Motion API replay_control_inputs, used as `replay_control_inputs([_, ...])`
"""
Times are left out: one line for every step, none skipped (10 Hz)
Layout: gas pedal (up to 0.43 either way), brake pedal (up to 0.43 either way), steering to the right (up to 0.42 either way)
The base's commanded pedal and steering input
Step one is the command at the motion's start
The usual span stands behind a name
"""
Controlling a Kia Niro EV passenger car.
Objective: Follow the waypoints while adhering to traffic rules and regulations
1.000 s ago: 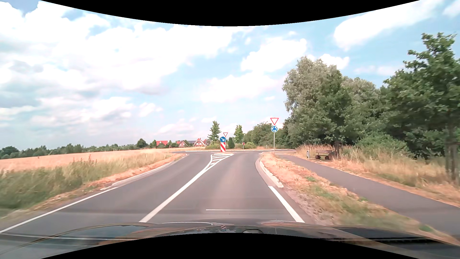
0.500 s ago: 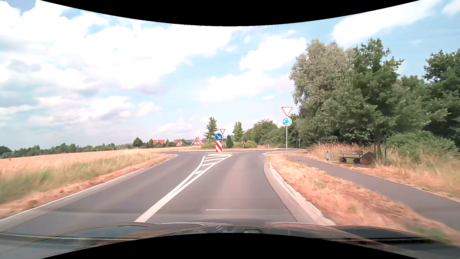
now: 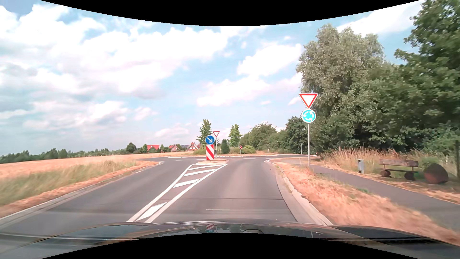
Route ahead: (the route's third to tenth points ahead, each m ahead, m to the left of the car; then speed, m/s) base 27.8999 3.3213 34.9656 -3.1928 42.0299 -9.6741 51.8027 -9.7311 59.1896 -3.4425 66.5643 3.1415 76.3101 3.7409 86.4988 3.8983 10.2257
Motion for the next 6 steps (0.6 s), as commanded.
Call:
replay_control_inputs([0.059, 0.000, 0.019])
replay_control_inputs([0.059, 0.000, 0.019])
replay_control_inputs([0.059, 0.000, 0.019])
replay_control_inputs([0.059, 0.000, 0.019])
replay_control_inputs([0.059, 0.000, 0.019])
replay_control_inputs([0.059, 0.000, 0.019])
